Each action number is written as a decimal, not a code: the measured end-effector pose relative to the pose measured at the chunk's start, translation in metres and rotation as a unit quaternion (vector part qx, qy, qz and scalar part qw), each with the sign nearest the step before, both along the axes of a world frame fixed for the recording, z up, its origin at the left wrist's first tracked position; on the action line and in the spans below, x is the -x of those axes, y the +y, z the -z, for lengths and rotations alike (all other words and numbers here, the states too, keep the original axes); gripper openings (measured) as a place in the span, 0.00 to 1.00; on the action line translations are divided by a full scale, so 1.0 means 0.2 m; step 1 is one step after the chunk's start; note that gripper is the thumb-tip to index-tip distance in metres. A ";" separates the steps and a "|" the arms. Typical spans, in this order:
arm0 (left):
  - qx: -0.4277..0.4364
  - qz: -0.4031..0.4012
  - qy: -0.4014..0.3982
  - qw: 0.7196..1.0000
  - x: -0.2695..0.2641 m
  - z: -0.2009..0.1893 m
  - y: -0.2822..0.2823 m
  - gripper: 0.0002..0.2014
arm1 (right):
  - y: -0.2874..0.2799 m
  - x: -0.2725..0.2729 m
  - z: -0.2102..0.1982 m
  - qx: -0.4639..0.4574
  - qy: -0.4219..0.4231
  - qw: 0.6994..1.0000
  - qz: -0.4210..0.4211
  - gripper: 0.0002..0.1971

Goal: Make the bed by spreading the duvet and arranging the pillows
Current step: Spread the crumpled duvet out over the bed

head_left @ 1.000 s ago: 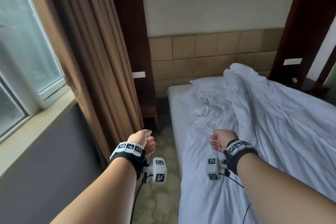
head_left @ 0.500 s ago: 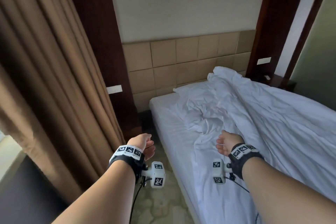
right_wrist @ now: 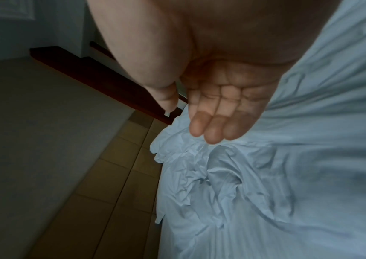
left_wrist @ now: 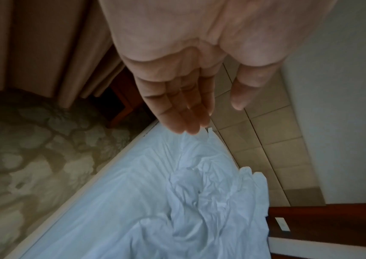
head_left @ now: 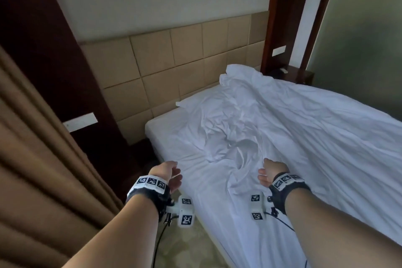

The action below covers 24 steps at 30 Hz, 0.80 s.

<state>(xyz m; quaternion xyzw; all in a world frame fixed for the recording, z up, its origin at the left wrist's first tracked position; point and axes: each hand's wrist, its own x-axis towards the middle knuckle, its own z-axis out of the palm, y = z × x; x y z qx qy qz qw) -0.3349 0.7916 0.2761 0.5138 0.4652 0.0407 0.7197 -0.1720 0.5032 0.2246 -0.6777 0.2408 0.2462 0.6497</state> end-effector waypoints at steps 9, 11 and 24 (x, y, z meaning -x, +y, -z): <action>-0.033 -0.036 0.018 0.999 -0.76 -0.09 0.68 0.08 | 0.71 -0.61 0.02 -0.057 0.037 0.997 -0.031 0.09; -0.023 -0.010 0.022 0.999 -0.93 -0.09 0.74 0.07 | 0.76 -0.75 0.00 -0.051 0.039 0.998 -0.014 0.10; -0.020 0.136 0.056 0.989 -2.08 0.27 1.30 0.12 | 1.04 -1.29 0.26 0.016 0.039 0.984 0.174 0.15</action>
